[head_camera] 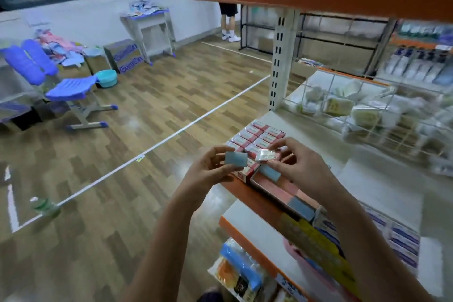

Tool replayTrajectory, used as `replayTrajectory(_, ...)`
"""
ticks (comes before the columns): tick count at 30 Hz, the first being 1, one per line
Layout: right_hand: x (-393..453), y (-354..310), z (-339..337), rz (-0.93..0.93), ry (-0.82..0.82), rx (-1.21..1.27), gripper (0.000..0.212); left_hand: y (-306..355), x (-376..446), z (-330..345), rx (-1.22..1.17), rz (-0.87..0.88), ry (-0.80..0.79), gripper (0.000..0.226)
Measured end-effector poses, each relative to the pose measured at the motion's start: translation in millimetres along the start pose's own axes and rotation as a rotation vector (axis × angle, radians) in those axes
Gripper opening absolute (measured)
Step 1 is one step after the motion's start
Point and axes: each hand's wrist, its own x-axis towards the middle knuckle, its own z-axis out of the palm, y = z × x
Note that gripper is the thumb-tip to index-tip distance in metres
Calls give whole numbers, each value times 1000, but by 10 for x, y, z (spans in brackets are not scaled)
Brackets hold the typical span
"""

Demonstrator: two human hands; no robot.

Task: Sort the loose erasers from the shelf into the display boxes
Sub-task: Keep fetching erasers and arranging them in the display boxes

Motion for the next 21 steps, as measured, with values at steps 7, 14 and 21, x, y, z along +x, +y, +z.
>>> replayTrajectory(7, 324, -36, 362, 98, 42, -268, 25, 70, 626, -476, -9, -70, -162, 35)
replayTrajectory(14, 366, -50, 714, 222, 162, -423, 25, 146, 1045, -678, 70, -77, -348, 32)
replayTrajectory(21, 369, -51, 925, 312, 325, -505, 35, 234, 1161, -661, 179, -78, -510, 37)
